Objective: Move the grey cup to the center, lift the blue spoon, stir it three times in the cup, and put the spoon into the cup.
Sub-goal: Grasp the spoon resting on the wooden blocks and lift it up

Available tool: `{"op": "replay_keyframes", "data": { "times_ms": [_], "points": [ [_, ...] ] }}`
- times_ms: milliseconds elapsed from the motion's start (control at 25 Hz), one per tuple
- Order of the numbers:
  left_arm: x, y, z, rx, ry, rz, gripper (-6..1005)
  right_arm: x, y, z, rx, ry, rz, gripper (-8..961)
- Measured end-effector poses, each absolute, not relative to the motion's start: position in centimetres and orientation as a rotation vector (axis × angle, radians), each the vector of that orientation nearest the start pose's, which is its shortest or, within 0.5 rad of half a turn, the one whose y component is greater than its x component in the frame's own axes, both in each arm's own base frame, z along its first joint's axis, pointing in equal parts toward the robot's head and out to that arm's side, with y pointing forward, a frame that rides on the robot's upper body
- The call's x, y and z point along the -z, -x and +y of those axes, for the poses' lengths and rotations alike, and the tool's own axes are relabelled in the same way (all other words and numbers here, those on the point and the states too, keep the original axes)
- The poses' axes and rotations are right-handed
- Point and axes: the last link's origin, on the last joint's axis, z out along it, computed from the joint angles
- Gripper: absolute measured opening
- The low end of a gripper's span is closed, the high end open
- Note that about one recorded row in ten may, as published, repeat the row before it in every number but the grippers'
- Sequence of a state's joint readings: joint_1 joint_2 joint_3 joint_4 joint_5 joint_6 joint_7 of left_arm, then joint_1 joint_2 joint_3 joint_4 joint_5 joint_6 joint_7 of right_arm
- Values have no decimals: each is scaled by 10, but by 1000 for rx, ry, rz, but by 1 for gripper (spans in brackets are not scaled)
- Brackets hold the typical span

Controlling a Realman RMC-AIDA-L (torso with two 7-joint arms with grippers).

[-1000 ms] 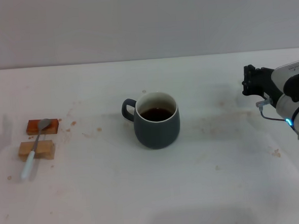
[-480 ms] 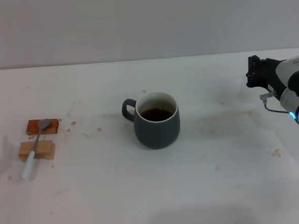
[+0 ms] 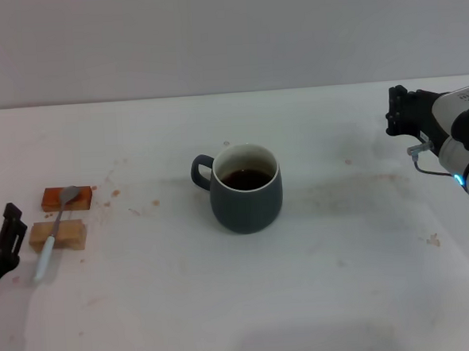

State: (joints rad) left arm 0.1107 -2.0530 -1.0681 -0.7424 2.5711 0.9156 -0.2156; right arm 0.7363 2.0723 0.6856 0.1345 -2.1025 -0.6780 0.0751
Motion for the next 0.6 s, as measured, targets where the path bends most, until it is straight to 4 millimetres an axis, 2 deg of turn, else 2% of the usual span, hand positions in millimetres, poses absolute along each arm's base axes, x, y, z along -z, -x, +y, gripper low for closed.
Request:
{"op": "replay_keyframes", "data": {
  "times_ms": [400,600],
  "points": [
    [33,359,206,714,1458,-947,677,47,-288,415,-388,1828,604,32],
    [38,358,201,712,1479,-954,676,44,-288,416,-400,1817,593,32]
  ]
}}
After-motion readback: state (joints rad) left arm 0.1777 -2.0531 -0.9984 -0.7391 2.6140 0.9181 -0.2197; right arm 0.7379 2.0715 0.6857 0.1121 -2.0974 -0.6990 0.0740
